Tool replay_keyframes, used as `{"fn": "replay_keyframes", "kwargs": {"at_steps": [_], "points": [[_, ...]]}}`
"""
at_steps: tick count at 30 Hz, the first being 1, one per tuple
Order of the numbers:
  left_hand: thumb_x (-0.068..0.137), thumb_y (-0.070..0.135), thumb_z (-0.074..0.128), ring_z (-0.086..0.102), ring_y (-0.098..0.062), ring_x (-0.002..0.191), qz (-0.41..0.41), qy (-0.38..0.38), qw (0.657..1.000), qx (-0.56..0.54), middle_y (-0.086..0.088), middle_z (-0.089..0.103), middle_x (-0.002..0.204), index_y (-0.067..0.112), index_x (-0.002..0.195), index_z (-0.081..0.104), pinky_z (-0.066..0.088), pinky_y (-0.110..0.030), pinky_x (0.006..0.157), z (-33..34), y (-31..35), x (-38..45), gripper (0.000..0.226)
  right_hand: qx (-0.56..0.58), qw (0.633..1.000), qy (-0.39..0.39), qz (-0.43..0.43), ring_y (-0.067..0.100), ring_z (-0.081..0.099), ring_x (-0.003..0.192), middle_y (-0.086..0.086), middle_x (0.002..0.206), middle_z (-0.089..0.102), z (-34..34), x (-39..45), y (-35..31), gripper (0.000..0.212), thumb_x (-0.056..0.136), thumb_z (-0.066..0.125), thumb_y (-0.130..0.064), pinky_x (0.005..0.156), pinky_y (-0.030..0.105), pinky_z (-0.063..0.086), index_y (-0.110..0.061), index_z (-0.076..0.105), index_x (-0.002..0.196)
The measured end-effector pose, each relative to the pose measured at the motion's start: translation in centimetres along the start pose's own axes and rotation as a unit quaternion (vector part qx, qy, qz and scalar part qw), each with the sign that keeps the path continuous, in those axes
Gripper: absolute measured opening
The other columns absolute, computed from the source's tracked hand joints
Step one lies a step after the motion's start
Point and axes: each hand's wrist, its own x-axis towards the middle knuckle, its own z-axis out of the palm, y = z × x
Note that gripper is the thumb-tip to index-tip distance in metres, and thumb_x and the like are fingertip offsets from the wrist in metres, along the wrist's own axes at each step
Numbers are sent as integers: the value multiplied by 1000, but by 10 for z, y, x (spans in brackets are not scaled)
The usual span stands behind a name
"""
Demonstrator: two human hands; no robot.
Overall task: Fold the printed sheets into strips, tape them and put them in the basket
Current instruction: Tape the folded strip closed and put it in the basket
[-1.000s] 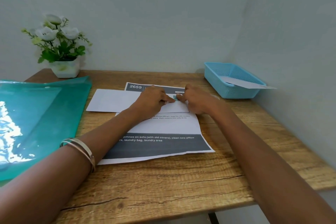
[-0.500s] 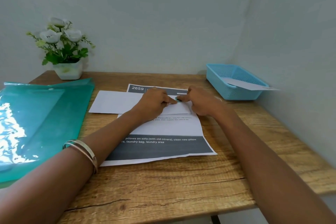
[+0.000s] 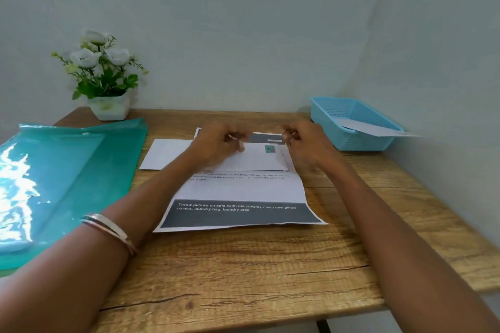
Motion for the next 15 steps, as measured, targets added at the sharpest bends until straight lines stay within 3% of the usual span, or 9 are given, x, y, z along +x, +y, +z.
{"fn": "replay_keyframes", "kwargs": {"at_steps": [2, 4, 7, 9, 11, 13, 15], "points": [[86, -3, 62, 64, -15, 91, -20, 26, 998, -44, -4, 70, 101, 9, 110, 68, 49, -25, 90, -16, 5, 1, 28, 32, 999, -16, -23, 26, 62, 94, 10, 100, 68, -1, -1, -2, 17, 89, 61, -15, 87, 42, 50, -4, 65, 102], [86, 13, 67, 63, -15, 103, -13, 14, 998, 54, 0, 69, 108, 14, 115, 67, 43, -25, 95, -37, 10, 2, 30, 18, 993, -99, -57, 22, 59, 99, 5, 113, 64, 1, -3, -7, 31, 87, 67, -28, 90, 40, 49, -12, 60, 114], [75, 48, 71, 52, -18, 117, -41, -127, 956, 260, 2, 56, 133, 21, 135, 50, 36, -29, 101, -69, 5, -1, 69, -53, 972, -216, -71, 18, 47, 112, 4, 136, 49, 5, -4, -9, 63, 86, 64, -43, 87, 29, 38, -21, 38, 138], [55, 68, 71, 41, -23, 131, -108, -234, 905, 338, 1, 41, 146, 21, 145, 33, 30, -38, 111, -81, 0, -7, 108, -65, 968, -233, -71, 15, 44, 106, 5, 137, 48, 8, -4, -8, 62, 84, 64, -48, 83, 29, 34, -23, 37, 135], [45, 73, 73, 26, -26, 141, -149, -311, 861, 374, -1, 26, 154, 21, 150, 19, 20, -41, 117, -86, -6, -11, 129, -54, 969, -232, -67, 17, 44, 112, 4, 140, 47, 5, -3, -9, 62, 84, 65, -47, 86, 30, 34, -24, 39, 135], [44, 69, 75, 18, -26, 143, -166, -318, 862, 358, -1, 19, 157, 22, 150, 14, 16, -43, 118, -89, -11, -11, 132, -54, 966, -244, -64, 20, 41, 126, 3, 145, 42, 3, -2, -13, 67, 84, 66, -43, 94, 29, 34, -22, 37, 140], [30, 77, 75, 21, -27, 142, -162, -296, 871, 358, -1, 21, 156, 22, 149, 18, 18, -45, 118, -92, -14, -9, 143, -57, 964, -253, -62, 21, 36, 133, 3, 149, 37, 1, -2, -16, 71, 83, 67, -41, 102, 31, 31, -19, 34, 143]]}}
